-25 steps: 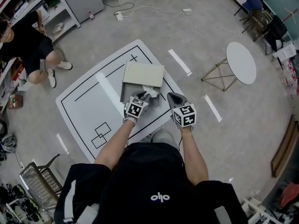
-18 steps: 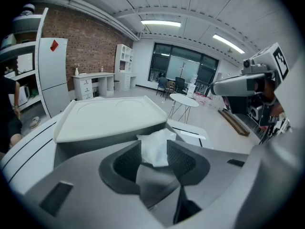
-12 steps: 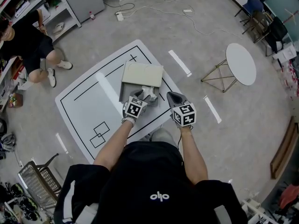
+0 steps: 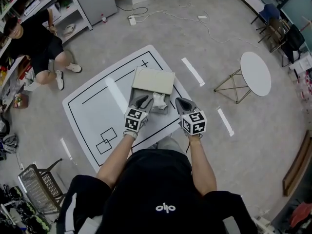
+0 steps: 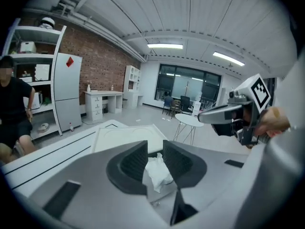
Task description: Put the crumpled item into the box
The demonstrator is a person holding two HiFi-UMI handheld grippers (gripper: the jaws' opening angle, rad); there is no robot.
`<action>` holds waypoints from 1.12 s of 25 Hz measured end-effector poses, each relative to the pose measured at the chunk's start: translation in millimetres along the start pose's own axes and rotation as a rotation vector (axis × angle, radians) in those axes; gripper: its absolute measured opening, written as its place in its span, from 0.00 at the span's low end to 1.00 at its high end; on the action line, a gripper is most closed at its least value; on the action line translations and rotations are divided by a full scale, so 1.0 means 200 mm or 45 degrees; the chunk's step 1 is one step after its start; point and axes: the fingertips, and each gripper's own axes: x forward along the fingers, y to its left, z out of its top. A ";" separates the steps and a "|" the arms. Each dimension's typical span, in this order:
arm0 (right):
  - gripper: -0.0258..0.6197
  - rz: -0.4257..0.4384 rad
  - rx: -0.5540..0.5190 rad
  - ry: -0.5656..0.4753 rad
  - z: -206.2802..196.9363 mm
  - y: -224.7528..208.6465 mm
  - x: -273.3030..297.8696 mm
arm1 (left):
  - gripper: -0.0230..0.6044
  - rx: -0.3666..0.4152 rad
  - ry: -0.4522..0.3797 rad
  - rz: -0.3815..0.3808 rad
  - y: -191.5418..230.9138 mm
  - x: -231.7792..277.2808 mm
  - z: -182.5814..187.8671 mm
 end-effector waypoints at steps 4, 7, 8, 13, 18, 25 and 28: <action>0.05 0.038 -0.018 -0.042 0.08 0.07 -0.01 | 0.09 0.011 -0.135 0.057 0.03 -0.17 0.15; 0.05 0.076 -0.044 -0.072 0.15 0.13 0.00 | 0.05 0.019 -0.214 0.086 0.06 -0.28 0.27; 0.05 0.088 -0.054 -0.082 0.18 0.15 0.01 | 0.05 0.019 -0.237 0.093 0.07 -0.32 0.30; 0.05 0.144 -0.111 -0.125 0.31 0.26 0.02 | 0.05 0.017 -0.315 0.134 0.12 -0.48 0.37; 0.05 0.182 -0.165 -0.155 0.39 0.34 0.03 | 0.05 0.005 -0.378 0.203 0.18 -0.63 0.40; 0.05 0.191 -0.205 -0.166 0.42 0.39 0.03 | 0.05 -0.011 -0.423 0.258 0.25 -0.75 0.39; 0.05 0.188 -0.210 -0.166 0.42 0.41 0.03 | 0.05 -0.013 -0.427 0.263 0.26 -0.78 0.38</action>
